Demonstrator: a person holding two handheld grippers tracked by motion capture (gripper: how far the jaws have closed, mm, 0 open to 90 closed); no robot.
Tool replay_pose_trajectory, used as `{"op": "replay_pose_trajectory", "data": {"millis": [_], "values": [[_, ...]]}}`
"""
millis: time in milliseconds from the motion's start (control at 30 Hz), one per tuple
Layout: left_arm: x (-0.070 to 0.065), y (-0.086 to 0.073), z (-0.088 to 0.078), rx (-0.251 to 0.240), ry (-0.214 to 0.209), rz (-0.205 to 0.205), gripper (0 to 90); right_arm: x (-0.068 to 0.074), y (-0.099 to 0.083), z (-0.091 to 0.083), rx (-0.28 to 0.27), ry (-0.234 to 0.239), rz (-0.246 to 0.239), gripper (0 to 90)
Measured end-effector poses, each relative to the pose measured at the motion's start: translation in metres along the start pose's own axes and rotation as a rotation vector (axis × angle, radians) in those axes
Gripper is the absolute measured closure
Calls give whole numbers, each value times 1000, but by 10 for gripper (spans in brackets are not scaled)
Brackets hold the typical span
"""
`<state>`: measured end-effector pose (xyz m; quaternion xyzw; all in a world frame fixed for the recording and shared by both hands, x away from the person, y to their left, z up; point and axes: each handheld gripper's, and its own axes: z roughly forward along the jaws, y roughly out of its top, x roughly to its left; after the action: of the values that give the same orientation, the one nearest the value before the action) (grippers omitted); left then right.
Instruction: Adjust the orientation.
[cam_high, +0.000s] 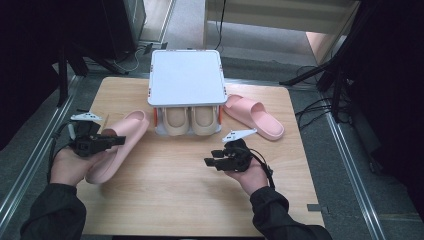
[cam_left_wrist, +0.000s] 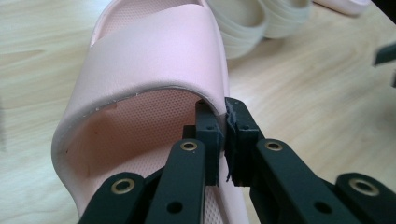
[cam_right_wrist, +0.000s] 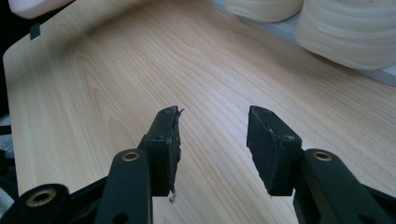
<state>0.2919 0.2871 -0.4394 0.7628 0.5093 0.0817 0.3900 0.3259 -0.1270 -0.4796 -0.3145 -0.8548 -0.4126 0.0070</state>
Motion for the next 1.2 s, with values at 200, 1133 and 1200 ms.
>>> {"op": "replay_pose_trajectory", "data": {"millis": [200,1133,1200], "values": [[-28,-7,2,21,-23,52,851,1,6,4,-2,9,-5,549],[-103,-28,82,178,-198,212,783,3,10,8,3,12,-7,555],[-103,-27,79,160,-199,223,749,4,10,9,4,14,-11,559]]}}
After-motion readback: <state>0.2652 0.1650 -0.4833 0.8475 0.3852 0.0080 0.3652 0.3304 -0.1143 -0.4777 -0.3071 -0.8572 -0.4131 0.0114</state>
